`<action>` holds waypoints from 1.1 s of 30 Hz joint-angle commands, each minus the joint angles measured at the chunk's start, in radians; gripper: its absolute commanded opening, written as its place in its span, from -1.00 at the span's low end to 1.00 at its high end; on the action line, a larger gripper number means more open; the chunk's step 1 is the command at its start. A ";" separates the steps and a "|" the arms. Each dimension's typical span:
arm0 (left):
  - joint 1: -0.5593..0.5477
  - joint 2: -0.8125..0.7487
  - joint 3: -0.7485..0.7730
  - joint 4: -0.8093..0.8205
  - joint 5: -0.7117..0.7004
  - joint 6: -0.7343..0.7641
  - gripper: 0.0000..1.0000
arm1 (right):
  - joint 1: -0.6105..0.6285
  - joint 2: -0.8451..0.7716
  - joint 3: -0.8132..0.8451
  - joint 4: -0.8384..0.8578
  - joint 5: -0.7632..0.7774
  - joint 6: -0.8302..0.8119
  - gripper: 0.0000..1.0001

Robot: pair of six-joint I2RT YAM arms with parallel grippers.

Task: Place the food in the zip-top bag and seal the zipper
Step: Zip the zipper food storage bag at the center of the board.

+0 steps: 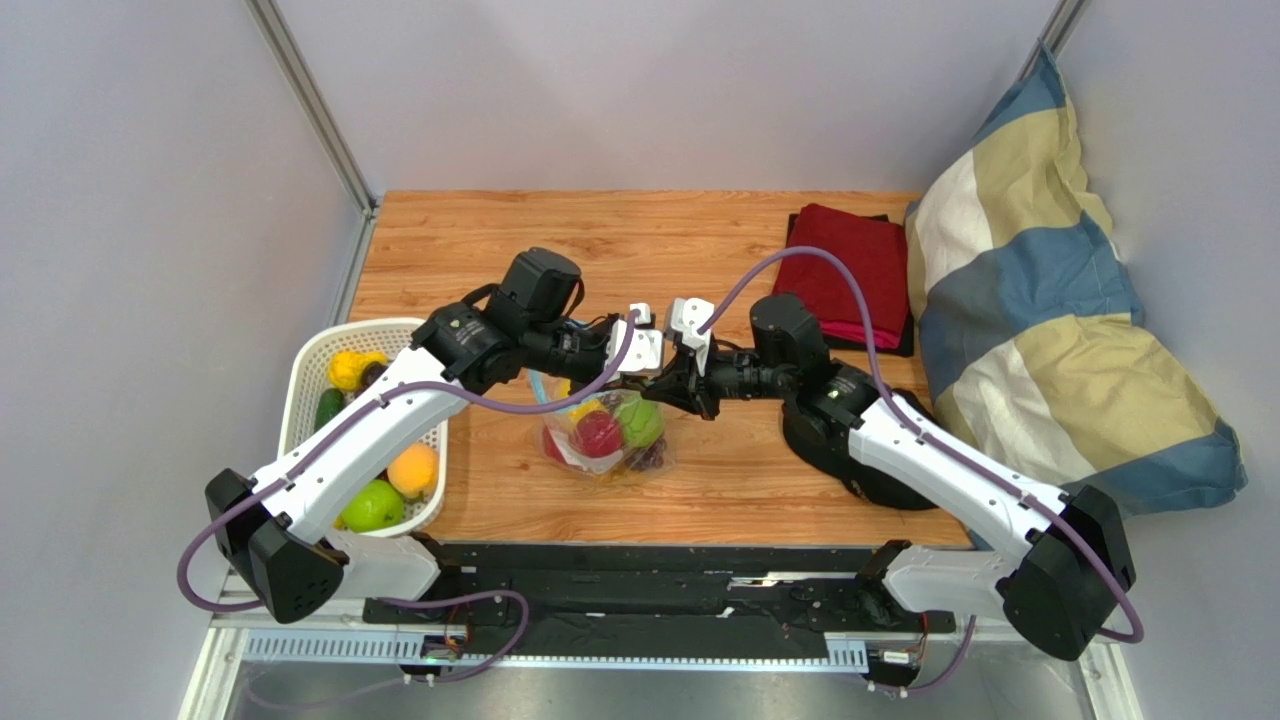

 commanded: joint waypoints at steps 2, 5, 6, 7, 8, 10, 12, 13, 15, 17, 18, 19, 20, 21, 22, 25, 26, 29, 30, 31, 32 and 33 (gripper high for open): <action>-0.005 0.005 0.028 -0.013 -0.007 0.002 -1.00 | 0.006 -0.056 -0.017 0.087 0.034 -0.029 -1.00; 0.022 -0.006 0.000 -0.032 -0.029 0.021 -0.99 | 0.006 -0.093 -0.063 0.091 0.054 -0.041 -1.00; 0.032 -0.009 -0.005 -0.036 -0.030 0.024 -0.98 | 0.004 -0.113 -0.073 0.091 0.058 -0.041 -1.00; 0.047 -0.012 -0.014 -0.047 -0.035 0.029 -0.97 | 0.003 -0.124 -0.080 0.091 0.060 -0.041 -1.00; 0.053 -0.013 -0.017 -0.053 -0.048 0.041 -0.96 | -0.002 -0.134 -0.090 0.091 0.063 -0.039 -1.00; 0.071 -0.019 -0.023 -0.067 -0.062 0.061 -0.95 | -0.007 -0.162 -0.113 0.091 0.066 -0.030 -1.00; 0.087 -0.021 -0.031 -0.076 -0.078 0.073 -0.95 | -0.010 -0.185 -0.131 0.093 0.077 -0.026 -1.00; 0.096 -0.024 -0.032 -0.086 -0.081 0.087 -0.95 | -0.016 -0.193 -0.137 0.091 0.084 -0.024 -1.00; 0.119 -0.026 -0.032 -0.102 -0.093 0.102 -0.95 | -0.019 -0.207 -0.154 0.091 0.091 -0.023 -1.00; 0.150 -0.032 -0.032 -0.115 -0.104 0.122 -0.96 | -0.030 -0.227 -0.160 0.087 0.104 -0.024 -1.00; 0.160 -0.035 -0.029 -0.131 -0.105 0.127 -0.96 | -0.034 -0.231 -0.165 0.079 0.108 -0.024 -1.00; 0.176 -0.042 -0.026 -0.136 -0.108 0.143 -0.96 | -0.042 -0.245 -0.174 0.074 0.112 -0.024 -1.00; 0.200 -0.045 -0.026 -0.145 -0.119 0.150 -0.97 | -0.048 -0.251 -0.177 0.065 0.114 -0.026 -1.00; 0.217 -0.056 -0.023 -0.161 -0.124 0.157 -0.97 | -0.056 -0.259 -0.180 0.059 0.115 -0.029 -1.00; 0.229 -0.059 -0.018 -0.171 -0.130 0.177 -0.97 | -0.069 -0.269 -0.188 0.056 0.115 -0.029 -1.00; 0.285 -0.073 0.000 -0.220 -0.150 0.209 -0.97 | -0.105 -0.283 -0.194 0.038 0.112 -0.029 -1.00; 0.300 -0.076 0.005 -0.228 -0.156 0.217 -0.97 | -0.111 -0.289 -0.197 0.032 0.109 -0.029 -1.00; 0.340 -0.101 -0.002 -0.251 -0.177 0.256 -0.97 | -0.136 -0.297 -0.195 0.018 0.105 -0.030 -1.00; 0.348 -0.116 -0.009 -0.254 -0.185 0.265 -0.97 | -0.142 -0.300 -0.194 0.015 0.106 -0.033 -1.00; 0.363 -0.122 -0.014 -0.256 -0.188 0.282 -0.97 | -0.149 -0.303 -0.192 0.012 0.106 -0.035 -1.00; 0.369 -0.128 -0.018 -0.257 -0.199 0.288 -0.97 | -0.152 -0.305 -0.189 0.004 0.108 -0.038 -1.00; 0.377 -0.137 -0.025 -0.259 -0.202 0.298 -0.97 | -0.157 -0.309 -0.188 -0.001 0.108 -0.043 -1.00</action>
